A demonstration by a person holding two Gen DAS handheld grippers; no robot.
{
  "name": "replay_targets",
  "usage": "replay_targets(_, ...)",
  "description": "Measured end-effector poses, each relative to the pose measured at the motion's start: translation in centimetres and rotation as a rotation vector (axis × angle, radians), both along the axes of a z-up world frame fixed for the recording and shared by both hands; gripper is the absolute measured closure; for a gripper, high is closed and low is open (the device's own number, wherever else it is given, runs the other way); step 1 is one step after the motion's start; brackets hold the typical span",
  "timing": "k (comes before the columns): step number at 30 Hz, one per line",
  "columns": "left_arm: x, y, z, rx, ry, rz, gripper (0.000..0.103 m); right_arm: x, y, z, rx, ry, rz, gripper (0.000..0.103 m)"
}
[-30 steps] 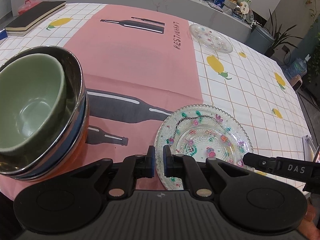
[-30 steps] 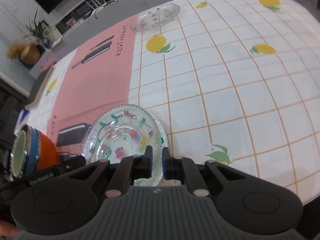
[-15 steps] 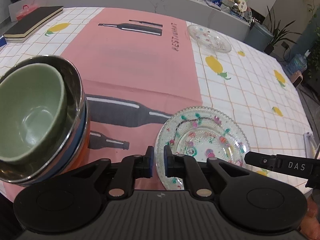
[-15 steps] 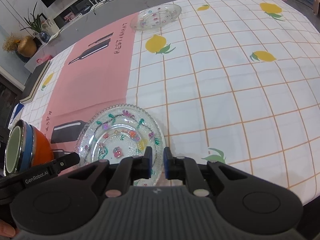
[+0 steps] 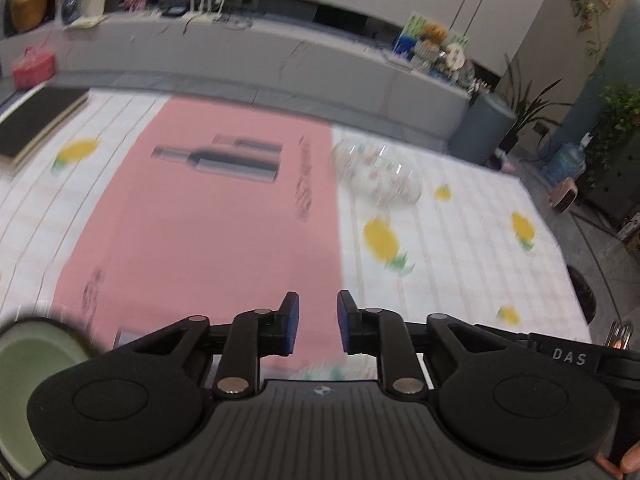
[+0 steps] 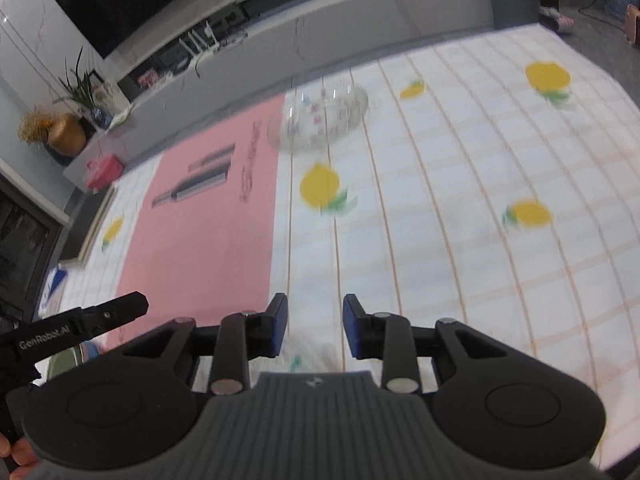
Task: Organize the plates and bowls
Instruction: 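Reach both grippers toward the second clear glass plate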
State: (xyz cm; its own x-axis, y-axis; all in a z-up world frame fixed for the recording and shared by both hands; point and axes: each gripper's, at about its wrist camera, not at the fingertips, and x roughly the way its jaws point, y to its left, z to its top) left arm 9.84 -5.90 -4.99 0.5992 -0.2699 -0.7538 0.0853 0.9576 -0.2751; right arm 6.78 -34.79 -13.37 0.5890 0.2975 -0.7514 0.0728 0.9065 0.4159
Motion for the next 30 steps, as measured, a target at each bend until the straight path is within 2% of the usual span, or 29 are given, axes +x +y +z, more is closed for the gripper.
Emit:
replay_targets(6, 5.5, -1.9, 1.2, -0.045, -0.031, -0.011, 0.076, 5.1, -1.6, 0.8, 0.018, -0.031, -0.044, 0.07)
replay_targets(11, 10.0, -3.1, 0.4, -0.074, -0.052, -0.004, 0.074, 9.6, -3.3, -0.4, 0.064, -0.022, -0.094, 0.069)
replay_targets(22, 18.0, -4.9, -5.1, -0.041, -0.003, 0.011, 0.074, 17.8, -5.2, -4.7, 0.04, 0.012, -0.147, 0.068)
replay_targets(30, 21.1, -4.6, -9.1, -0.056, 0.059, 0.021, 0.074, 21.8, -5.7, -7.3, 0.063, 0.035, -0.155, 0.068)
